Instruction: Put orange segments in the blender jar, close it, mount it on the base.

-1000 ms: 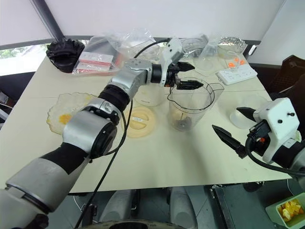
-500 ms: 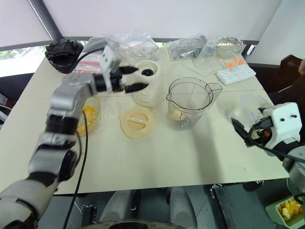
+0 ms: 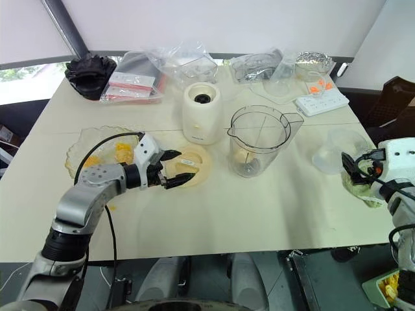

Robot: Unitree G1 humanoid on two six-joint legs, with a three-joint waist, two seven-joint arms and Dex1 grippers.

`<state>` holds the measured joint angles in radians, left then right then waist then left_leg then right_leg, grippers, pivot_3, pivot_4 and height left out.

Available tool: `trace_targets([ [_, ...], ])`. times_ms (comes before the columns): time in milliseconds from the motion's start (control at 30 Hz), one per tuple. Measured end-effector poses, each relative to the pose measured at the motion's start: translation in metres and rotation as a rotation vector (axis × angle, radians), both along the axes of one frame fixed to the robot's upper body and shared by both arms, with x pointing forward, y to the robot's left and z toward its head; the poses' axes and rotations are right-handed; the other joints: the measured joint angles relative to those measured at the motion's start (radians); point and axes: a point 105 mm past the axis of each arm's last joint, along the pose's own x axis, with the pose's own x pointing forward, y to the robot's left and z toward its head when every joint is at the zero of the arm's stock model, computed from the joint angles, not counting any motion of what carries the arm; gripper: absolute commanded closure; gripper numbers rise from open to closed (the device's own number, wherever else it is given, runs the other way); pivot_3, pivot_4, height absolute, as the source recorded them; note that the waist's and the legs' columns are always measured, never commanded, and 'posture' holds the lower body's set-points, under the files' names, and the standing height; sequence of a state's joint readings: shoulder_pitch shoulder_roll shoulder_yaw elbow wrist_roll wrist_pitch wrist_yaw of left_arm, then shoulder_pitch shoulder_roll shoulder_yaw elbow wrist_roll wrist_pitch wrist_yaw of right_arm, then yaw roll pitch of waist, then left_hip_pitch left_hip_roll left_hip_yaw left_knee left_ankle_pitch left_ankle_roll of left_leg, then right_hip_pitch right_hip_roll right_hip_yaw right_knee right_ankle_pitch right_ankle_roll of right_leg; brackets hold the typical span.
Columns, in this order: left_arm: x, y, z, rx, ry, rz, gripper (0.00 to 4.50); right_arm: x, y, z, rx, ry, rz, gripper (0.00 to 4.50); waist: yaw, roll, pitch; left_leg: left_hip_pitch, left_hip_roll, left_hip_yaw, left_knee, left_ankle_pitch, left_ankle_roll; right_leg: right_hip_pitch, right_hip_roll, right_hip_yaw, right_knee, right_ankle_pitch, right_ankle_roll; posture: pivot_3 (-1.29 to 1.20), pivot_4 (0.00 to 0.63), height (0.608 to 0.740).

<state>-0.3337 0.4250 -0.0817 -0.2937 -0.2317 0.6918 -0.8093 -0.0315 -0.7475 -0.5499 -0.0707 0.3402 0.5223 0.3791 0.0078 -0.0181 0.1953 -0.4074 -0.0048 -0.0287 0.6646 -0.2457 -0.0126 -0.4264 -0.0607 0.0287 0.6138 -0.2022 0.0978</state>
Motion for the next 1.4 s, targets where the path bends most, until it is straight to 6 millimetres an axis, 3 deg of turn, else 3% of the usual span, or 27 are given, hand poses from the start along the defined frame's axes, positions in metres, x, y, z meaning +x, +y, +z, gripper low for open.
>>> trace_targets([
  [600,-0.002,-0.002,0.006,0.002,-0.021,0.038,0.04,-0.007,-0.047,-0.029,0.073,0.045,-0.157,0.0,-0.008,0.001,0.0,0.0,0.0,0.001,0.0,0.0,0.0,0.0,0.0,0.0,0.0,0.0,0.0,0.0,0.15,0.74],
  [933,-0.008,-0.004,0.015,0.003,-0.055,0.007,0.04,0.002,-0.057,-0.044,0.103,0.061,-0.188,0.0,-0.023,0.001,0.0,0.0,0.0,0.001,0.0,0.0,0.0,0.0,0.0,0.0,0.0,0.0,0.0,0.0,0.15,0.74],
  [1400,-0.011,-0.003,0.015,0.0,-0.05,0.019,0.04,0.015,-0.05,-0.038,0.11,0.038,-0.16,0.0,-0.022,0.001,0.0,0.0,-0.001,0.001,0.0,0.0,0.0,0.0,0.0,0.001,0.0,0.0,0.0,0.0,0.15,0.74],
])
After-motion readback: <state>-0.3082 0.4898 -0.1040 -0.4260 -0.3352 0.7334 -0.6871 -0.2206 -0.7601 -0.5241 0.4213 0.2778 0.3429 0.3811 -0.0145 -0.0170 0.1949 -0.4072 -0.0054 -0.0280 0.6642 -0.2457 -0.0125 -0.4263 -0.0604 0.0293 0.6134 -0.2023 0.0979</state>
